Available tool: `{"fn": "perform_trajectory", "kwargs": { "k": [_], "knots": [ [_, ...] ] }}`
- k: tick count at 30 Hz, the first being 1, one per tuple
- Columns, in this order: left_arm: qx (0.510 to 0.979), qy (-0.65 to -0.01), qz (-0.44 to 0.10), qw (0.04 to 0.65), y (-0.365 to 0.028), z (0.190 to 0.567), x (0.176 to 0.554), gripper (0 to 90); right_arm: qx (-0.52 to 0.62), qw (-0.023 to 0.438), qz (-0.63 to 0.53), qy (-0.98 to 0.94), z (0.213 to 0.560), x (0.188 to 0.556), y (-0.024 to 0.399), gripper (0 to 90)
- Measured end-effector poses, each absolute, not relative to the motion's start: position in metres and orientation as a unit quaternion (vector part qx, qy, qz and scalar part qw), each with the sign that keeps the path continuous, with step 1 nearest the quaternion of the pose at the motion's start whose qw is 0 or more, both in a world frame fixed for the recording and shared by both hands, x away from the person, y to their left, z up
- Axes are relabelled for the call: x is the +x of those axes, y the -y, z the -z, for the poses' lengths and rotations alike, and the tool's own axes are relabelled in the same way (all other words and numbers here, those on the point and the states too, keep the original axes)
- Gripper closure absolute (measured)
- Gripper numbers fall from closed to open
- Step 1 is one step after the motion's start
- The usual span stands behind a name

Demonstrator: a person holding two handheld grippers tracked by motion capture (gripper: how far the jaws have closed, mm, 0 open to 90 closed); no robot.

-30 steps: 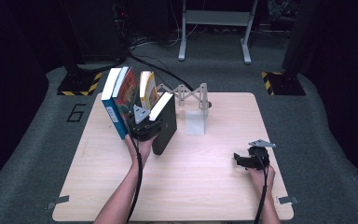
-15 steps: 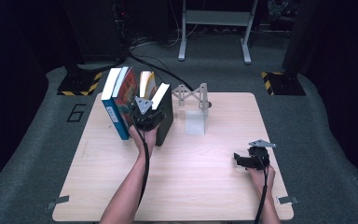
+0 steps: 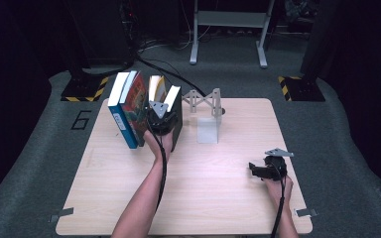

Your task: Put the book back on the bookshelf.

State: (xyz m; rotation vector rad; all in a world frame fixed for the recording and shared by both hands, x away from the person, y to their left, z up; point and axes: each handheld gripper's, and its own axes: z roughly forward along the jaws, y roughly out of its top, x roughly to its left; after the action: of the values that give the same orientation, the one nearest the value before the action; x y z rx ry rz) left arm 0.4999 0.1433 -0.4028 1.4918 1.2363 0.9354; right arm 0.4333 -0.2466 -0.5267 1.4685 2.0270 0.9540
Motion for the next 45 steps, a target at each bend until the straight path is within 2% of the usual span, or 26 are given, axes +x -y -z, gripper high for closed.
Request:
{"fn": "perform_trajectory", "kwargs": {
  "k": [10, 15, 29, 37, 45],
  "knots": [
    [0.616, -0.511, -0.369, 0.472, -0.147, 0.406, 0.498, 52.9, 0.531, 0.231, -0.344, -0.739, 0.527, 0.434, 0.246, 14.8],
    [0.628, -0.518, -0.330, 0.478, -0.154, 0.409, 0.494, 49.0, 0.530, 0.231, -0.344, -0.740, 0.527, 0.434, 0.246, 14.8],
    [0.647, -0.532, -0.276, 0.471, -0.166, 0.458, 0.478, 47.8, 0.531, 0.233, -0.339, -0.741, 0.527, 0.434, 0.245, 14.8],
    [0.621, -0.536, -0.343, 0.458, -0.155, 0.465, 0.472, 53.9, 0.530, 0.233, -0.340, -0.741, 0.527, 0.434, 0.245, 14.8],
    [0.614, -0.553, -0.340, 0.449, -0.147, 0.462, 0.487, 53.7, 0.527, 0.235, -0.342, -0.742, 0.527, 0.434, 0.246, 14.9]
  ]
}}
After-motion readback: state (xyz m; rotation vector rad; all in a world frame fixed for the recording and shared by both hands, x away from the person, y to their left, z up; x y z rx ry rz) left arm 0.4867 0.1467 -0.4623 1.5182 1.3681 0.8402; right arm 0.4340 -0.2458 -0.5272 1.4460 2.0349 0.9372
